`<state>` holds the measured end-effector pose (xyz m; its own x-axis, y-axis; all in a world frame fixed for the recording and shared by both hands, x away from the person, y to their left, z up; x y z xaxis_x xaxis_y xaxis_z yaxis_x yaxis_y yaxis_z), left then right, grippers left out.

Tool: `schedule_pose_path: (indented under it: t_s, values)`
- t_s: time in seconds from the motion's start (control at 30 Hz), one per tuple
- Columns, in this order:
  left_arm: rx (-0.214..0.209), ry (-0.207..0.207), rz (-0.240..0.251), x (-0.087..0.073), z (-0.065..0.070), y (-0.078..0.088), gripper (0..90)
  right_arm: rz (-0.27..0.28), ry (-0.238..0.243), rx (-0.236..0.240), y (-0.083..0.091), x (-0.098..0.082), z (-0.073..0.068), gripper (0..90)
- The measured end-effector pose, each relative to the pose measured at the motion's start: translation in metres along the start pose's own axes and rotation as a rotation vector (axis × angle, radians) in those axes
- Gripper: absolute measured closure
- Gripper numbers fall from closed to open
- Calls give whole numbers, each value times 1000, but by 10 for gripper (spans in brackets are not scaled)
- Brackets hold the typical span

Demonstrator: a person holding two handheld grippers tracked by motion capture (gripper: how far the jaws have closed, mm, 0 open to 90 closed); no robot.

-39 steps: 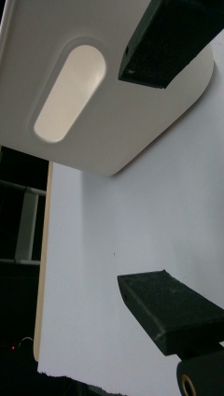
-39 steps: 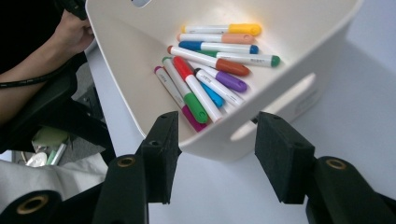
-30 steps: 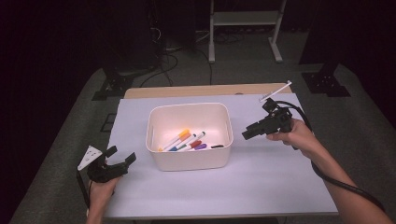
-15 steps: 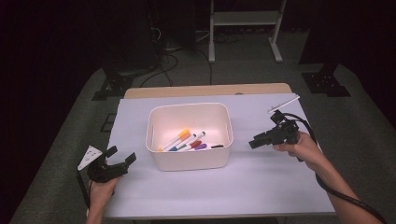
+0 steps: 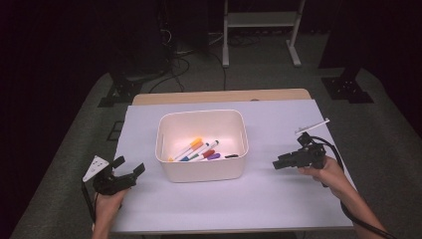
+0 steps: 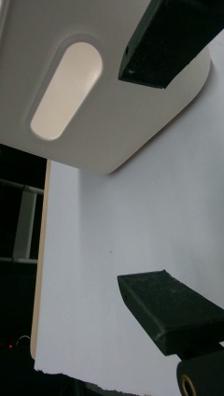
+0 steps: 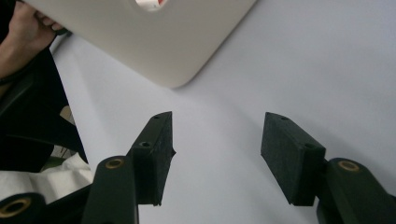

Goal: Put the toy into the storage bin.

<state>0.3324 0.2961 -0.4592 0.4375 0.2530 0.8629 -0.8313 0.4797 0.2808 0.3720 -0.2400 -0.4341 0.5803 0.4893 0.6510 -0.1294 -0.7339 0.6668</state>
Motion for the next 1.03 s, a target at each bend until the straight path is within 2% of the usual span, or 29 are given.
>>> schedule_pose_path:
  t_s: [0.1,0.37,0.4,0.43,0.47,0.5,0.57,0.6,0.63,0.67,0.73,0.8,0.83,0.87,0.9,0.93,1.03]
  values:
    - [1,-5,-1,0,0,0,27,-4,-5,-7,0,-10,0,418]
    - [3,-3,-1,0,0,0,27,40,-28,-10,0,-34,0,393]
    - [1,-2,2,0,1,1,27,40,-30,-28,-1,-42,0,393]
    - [-2,-3,4,0,1,1,27,40,-30,-28,-1,-42,0,393]
    - [-2,-5,4,0,1,1,27,40,-27,-39,-3,-51,-2,393]
    - [0,-5,1,0,2,1,27,40,-27,-39,-3,-51,-2,393]
    - [1,-5,-4,-1,2,1,27,63,-27,-41,-2,-57,-4,391]
    - [0,-9,-7,-1,2,1,27,87,-27,-63,0,-63,-5,381]
    - [0,-9,-7,-1,2,1,26,87,-27,-63,0,-63,-5,381]
    - [1,-9,-9,-1,2,1,26,111,-28,-73,1,-68,-7,381]
    - [2,-10,-10,-2,2,1,27,121,-27,-79,1,-71,-7,372]
    - [1,-12,-12,-1,3,0,27,103,-24,-87,0,-75,-11,356]
    - [1,-11,-11,-2,3,0,27,110,-19,-85,1,-75,-14,355]
    - [-1,-12,-13,-2,3,1,27,140,-7,-96,4,-75,-18,353]
    - [-1,-12,-13,-2,3,1,27,140,-7,-96,4,-75,-18,353]
    - [-1,-11,-10,-1,3,2,27,173,-7,-110,8,-75,-20,346]
    - [-4,-8,-8,-1,3,2,27,190,-5,-116,8,-76,-21,337]
Point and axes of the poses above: each handheld gripper's, and its own axes: y roughly backward along the jaws, x roughly out of its top, z roughly to its right, the point moved 5 cm from there along -y, roughly forward along the jaws, and after that the axes turned 13 degrees about y, right-handed, at the moved point
